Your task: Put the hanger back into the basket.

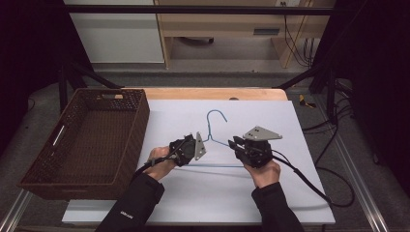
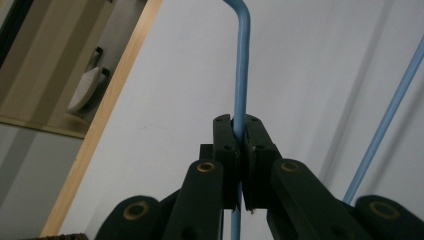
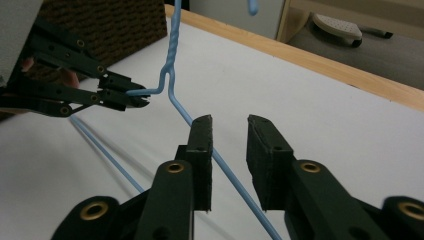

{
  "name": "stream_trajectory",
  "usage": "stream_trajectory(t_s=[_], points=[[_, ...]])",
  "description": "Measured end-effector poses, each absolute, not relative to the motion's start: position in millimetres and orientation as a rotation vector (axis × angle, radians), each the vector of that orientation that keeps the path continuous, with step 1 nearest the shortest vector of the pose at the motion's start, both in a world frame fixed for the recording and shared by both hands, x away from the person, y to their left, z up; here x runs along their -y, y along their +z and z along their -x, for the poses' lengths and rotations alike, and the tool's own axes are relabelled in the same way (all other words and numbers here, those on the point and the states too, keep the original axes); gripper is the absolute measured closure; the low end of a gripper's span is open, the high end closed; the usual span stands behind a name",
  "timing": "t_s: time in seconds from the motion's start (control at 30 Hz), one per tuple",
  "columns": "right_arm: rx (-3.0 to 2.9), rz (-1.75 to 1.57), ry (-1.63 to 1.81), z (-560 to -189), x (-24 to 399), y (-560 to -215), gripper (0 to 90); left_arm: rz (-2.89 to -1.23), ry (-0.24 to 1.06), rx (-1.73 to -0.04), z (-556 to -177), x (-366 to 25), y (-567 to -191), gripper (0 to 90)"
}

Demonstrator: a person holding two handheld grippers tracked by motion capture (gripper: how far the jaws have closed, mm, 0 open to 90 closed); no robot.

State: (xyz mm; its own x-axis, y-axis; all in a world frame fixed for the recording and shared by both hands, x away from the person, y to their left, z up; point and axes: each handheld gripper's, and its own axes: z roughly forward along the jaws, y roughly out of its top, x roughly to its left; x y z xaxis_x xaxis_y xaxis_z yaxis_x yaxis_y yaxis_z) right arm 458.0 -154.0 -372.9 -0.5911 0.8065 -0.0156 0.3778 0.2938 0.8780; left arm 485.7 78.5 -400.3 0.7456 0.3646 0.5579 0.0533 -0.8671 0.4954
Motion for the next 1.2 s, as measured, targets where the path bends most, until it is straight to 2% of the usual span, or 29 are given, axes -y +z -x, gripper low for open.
stream_trajectory(t_s=[0.1, 0.13, 0.23, 0.33, 0.37, 0.4, 0.47, 0.5, 0.53, 0.6, 0.63, 0.83, 1.2], points=[[-2.104, -1.061, 1.276, -454, 161, -369, 66.6, -2.494, 0.932, -0.351, -482, -78, -396, 86.5], [-2.094, -1.049, 1.297, -451, 169, -367, 60.4, -2.492, 0.933, -0.385, -479, -77, -392, 86.5], [-2.086, -1.037, 1.314, -445, 182, -368, 55.0, -2.497, 0.945, -0.422, -475, -77, -386, 86.5], [-2.072, -1.029, 1.320, -440, 197, -372, 45.9, -2.469, 0.943, -0.469, -470, -77, -382, 86.5], [-2.072, -1.029, 1.320, -440, 197, -372, 45.9, -2.469, 0.943, -0.469, -470, -77, -382, 86.4], [-2.050, -1.002, 1.325, -436, 206, -374, 39.8, -2.478, 0.957, -0.478, -467, -79, -378, 86.5], [-2.027, -0.988, 1.341, -431, 215, -377, 33.0, -2.468, 0.960, -0.500, -465, -79, -375, 86.5], [-2.027, -0.988, 1.341, -431, 215, -377, 33.0, -2.468, 0.960, -0.500, -465, -79, -375, 86.5], [-2.007, -0.982, 1.349, -427, 224, -379, 26.8, -2.461, 0.966, -0.521, -464, -80, -372, 86.4], [-1.996, -0.981, 1.352, -425, 227, -380, 24.4, -2.476, 0.973, -0.522, -463, -81, -370, 86.4], [-1.976, -0.977, 1.344, -421, 235, -383, 20.4, -2.463, 0.978, -0.546, -462, -82, -367, 86.4], [-1.955, -1.032, 1.340, -415, 249, -390, 11.8, -2.455, 0.995, -0.587, -460, -85, -351, 86.4], [-1.977, -1.087, 1.322, -418, 257, -398, 6.1, -2.397, 1.050, -0.634, -455, -95, -315, 86.4]])
